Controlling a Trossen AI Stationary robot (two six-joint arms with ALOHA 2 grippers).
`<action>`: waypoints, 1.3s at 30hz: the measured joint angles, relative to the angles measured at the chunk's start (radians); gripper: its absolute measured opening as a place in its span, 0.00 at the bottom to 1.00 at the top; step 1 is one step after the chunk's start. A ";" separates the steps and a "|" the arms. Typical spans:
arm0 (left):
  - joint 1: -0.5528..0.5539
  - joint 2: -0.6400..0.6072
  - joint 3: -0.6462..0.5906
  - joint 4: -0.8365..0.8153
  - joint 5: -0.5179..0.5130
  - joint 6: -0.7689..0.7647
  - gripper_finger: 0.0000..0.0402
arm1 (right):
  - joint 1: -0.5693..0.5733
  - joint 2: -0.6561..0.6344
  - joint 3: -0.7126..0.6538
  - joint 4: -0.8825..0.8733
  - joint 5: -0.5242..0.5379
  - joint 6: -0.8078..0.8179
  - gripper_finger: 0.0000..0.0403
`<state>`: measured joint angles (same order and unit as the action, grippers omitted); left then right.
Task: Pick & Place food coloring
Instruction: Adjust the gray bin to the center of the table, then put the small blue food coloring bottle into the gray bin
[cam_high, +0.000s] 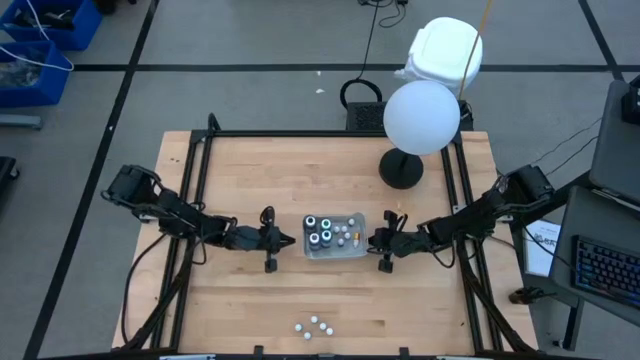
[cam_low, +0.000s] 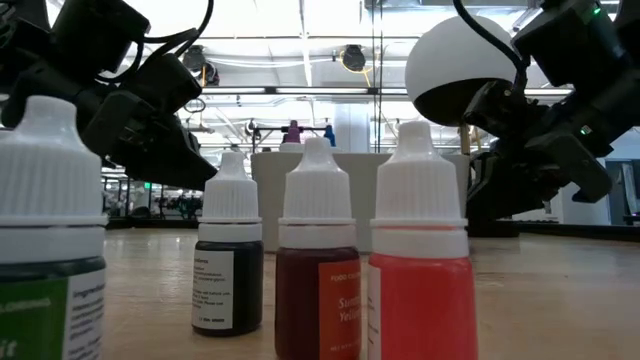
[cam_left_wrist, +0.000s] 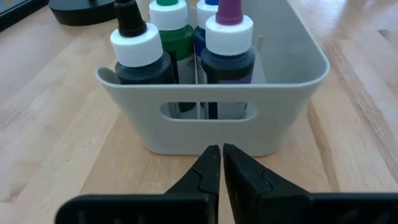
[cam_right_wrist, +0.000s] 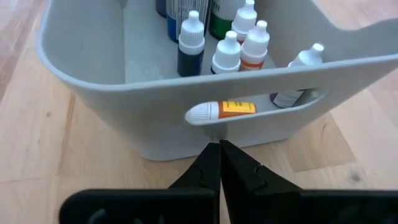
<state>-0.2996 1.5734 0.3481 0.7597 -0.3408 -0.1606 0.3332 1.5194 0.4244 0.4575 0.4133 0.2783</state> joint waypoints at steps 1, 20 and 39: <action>0.000 0.000 0.000 0.000 0.000 0.001 0.07 | 0.000 0.000 0.000 0.003 0.000 -0.003 0.00; 0.000 0.000 0.000 0.000 -0.001 0.071 0.09 | 0.000 0.000 0.000 0.051 -0.049 -0.141 0.00; -0.079 -0.001 0.008 0.037 0.074 0.059 0.03 | 0.073 -0.001 0.001 0.107 -0.104 -0.214 0.00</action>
<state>-0.3787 1.5726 0.3557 0.7965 -0.2671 -0.1014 0.4061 1.5185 0.4252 0.5648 0.3092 0.0641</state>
